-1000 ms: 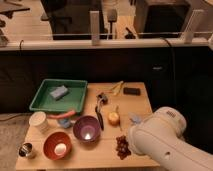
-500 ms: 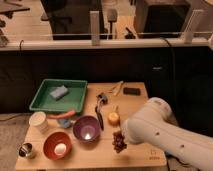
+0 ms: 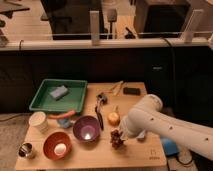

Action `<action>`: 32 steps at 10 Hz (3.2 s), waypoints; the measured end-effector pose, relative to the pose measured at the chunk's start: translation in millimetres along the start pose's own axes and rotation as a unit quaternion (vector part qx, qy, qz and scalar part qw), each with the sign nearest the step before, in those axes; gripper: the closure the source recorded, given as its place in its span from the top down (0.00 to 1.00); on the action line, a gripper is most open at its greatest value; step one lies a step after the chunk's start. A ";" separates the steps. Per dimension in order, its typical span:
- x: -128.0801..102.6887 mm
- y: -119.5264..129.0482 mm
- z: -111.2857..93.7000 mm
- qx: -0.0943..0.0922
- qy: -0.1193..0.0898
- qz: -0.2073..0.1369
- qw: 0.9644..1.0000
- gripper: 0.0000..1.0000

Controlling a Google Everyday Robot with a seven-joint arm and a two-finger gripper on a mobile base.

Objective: Place grapes in table surface

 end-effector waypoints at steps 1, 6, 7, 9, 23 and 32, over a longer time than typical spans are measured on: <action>2.2 -0.2 12.1 -0.009 -0.002 -0.003 1.000 0.22; 4.2 -4.5 23.4 -0.019 0.001 -0.007 1.000 0.73; 5.4 -5.0 25.3 -0.019 0.001 -0.004 1.000 0.79; 1.2 -3.8 29.6 -0.019 0.005 -0.012 1.000 0.80; -8.9 15.6 31.9 0.023 0.070 -0.028 0.997 0.80; -8.6 16.1 32.5 0.023 0.069 -0.028 0.997 0.80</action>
